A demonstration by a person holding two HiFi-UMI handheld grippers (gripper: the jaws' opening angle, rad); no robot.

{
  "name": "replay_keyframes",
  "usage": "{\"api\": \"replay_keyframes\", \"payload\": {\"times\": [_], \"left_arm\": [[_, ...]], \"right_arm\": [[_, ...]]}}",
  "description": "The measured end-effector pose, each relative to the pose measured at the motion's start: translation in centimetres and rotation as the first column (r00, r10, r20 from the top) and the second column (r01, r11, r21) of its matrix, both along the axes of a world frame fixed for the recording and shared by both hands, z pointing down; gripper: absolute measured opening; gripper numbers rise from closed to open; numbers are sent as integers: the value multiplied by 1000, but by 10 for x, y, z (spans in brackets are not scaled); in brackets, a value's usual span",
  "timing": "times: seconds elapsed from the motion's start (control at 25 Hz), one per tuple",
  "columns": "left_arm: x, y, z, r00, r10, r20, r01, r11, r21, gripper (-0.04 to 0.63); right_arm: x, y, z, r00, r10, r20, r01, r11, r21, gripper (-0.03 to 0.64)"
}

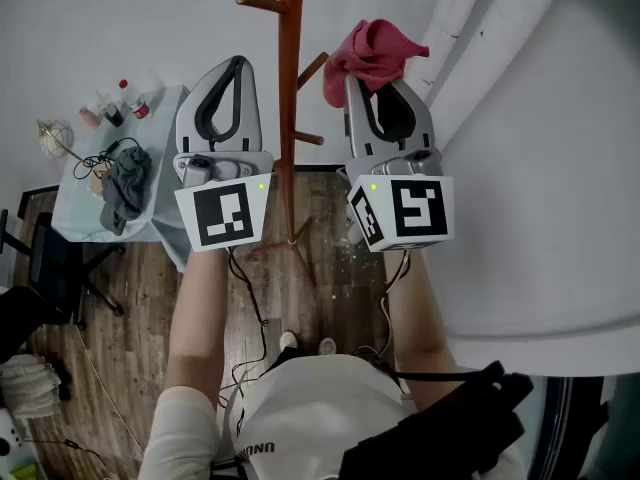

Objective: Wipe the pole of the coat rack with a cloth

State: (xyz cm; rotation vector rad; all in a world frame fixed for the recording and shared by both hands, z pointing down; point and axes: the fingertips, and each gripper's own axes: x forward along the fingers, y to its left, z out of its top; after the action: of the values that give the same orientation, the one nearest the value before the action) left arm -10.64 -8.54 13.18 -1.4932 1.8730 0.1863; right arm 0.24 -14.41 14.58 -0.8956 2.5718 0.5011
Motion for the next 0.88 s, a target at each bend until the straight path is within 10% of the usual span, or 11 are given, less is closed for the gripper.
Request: {"api": "replay_keyframes", "payload": {"times": [0.88], "left_arm": [[-9,4,1,998,60,-3,-60,998,-4,14]], "right_arm": [[-15,0,-4,998,34,49,-33,999,-25,72]]}}
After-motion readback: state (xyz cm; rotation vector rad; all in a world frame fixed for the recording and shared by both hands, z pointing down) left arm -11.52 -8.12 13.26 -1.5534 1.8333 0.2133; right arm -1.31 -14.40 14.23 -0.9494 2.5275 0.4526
